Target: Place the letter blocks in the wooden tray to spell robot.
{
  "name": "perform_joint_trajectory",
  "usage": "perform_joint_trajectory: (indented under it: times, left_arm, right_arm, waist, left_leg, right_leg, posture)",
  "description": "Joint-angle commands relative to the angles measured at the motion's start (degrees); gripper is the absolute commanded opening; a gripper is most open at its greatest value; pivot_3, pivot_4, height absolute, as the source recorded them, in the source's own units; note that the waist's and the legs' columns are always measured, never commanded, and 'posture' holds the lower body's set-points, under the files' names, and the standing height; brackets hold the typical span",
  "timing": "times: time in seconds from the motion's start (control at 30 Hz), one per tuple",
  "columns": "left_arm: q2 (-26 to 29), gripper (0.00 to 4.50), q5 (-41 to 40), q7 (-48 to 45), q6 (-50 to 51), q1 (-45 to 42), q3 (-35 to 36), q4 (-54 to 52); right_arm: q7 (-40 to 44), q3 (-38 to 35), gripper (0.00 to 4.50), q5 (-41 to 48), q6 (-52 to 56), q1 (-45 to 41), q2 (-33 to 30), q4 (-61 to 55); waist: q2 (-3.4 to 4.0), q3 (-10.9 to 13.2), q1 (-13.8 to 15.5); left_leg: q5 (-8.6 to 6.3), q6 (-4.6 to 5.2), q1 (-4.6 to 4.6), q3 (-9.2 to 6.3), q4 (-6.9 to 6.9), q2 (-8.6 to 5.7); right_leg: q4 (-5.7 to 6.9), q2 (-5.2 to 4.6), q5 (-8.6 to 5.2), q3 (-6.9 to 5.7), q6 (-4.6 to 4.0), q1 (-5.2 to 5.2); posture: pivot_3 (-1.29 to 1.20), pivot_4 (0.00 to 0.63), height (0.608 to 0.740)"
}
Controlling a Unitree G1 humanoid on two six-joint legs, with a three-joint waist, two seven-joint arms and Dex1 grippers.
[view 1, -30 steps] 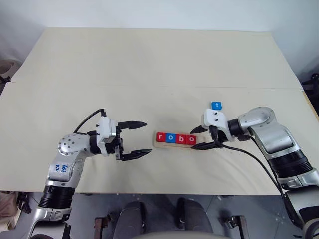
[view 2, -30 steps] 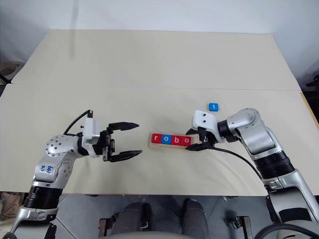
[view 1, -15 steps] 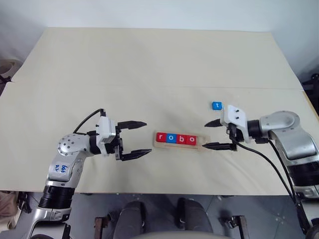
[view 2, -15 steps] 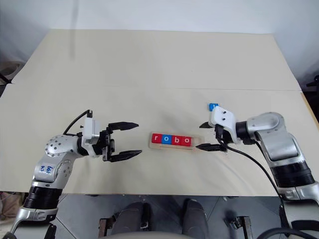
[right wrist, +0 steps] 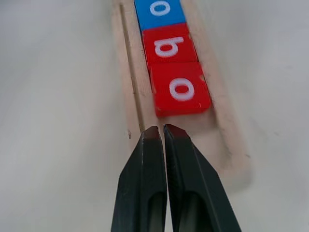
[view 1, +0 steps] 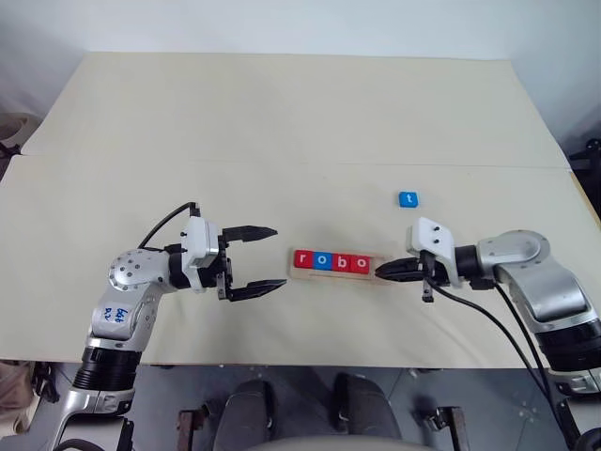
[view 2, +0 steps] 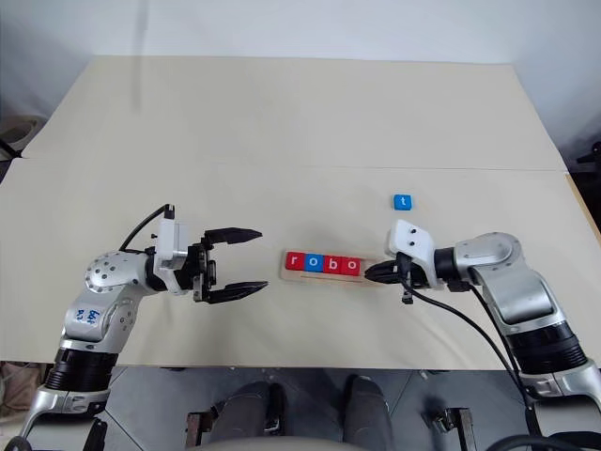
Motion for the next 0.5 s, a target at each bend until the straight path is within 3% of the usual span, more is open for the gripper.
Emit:
perform_joint_trajectory:
  times: [0.03,0.27,0.5]
  left_arm:
    - [-0.11,4.5,-0.86,0.28,-0.02,0.25,0.29,-1.71]
    - [-0.21,4.5,-0.96,0.65,0.22,0.7,0.33,-2.25]
    - [-0.29,4.5,-1.01,0.17,0.31,0.55,0.11,-1.78]
  right_arm:
    - [-1.49,0.72,0.11,-0.55,-0.52,-2.17,1.4,0.13]
    - [-1.76,0.59,0.11,-0.84,0.13,-3.11,0.93,-0.17]
    - [-1.93,-5.69,0.11,2.27,0.79,1.35,-3.35,-2.88]
  waist:
    - [0.0,0.0,-0.01]
    - [0.0,0.0,0.07]
    - [0.0,0.0,0.09]
  left_leg:
    - [0.0,0.0,0.0,0.0,0.0,0.0]
    - [0.0,0.0,-0.01,-0.01,0.0,0.0]
    - [-0.01,0.02,-0.02,0.0,0.0,0.0]
  right_leg:
    - [0.0,0.0,0.0,0.0,0.0,0.0]
    - [-0.01,0.0,0.0,0.0,0.0,0.0]
    - [-0.04,0.0,0.0,0.0,0.0,0.0]
  posture:
    - [0.0,0.15,0.74]
    - [0.0,0.15,0.74]
    - [0.0,0.15,0.74]
